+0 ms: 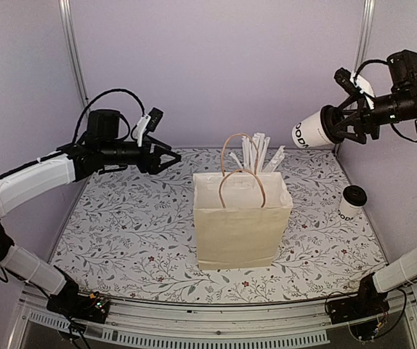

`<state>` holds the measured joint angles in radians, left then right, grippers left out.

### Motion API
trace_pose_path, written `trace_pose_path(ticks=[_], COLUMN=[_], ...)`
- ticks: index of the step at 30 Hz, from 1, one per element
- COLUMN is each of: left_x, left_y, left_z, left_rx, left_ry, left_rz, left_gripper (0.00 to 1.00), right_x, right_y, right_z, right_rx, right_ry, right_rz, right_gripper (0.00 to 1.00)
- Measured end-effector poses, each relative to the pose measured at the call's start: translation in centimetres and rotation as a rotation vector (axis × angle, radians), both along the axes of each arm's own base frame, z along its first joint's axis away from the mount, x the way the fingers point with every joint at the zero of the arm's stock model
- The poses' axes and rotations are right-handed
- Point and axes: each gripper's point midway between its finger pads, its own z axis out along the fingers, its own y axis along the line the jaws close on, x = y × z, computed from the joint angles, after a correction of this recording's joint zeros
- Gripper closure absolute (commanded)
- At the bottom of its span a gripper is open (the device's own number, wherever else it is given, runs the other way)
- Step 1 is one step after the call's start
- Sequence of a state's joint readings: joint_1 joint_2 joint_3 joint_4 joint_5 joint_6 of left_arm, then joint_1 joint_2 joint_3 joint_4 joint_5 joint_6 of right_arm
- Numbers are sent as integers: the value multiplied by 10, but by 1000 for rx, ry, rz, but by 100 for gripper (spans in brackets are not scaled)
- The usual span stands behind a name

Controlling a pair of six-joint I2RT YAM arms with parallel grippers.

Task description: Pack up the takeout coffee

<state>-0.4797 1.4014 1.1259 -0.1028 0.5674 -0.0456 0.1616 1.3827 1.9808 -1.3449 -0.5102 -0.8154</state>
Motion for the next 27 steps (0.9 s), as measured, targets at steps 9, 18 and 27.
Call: trace_pose_path(ticks=[9, 18, 27], left_x=[-35, -42, -30], left_y=[-69, -120, -141], left_z=[40, 33, 34], left_rx=[102, 204, 195], left_ry=[-118, -111, -73], left_rz=[-207, -322, -340], left_gripper=[23, 35, 95], right_x=[-47, -79, -105], right_y=[36, 61, 90], right_z=[41, 50, 29], right_rx=[143, 199, 186], right_ry=[-62, -64, 5], right_rz=[199, 360, 507], right_gripper=[48, 49, 49])
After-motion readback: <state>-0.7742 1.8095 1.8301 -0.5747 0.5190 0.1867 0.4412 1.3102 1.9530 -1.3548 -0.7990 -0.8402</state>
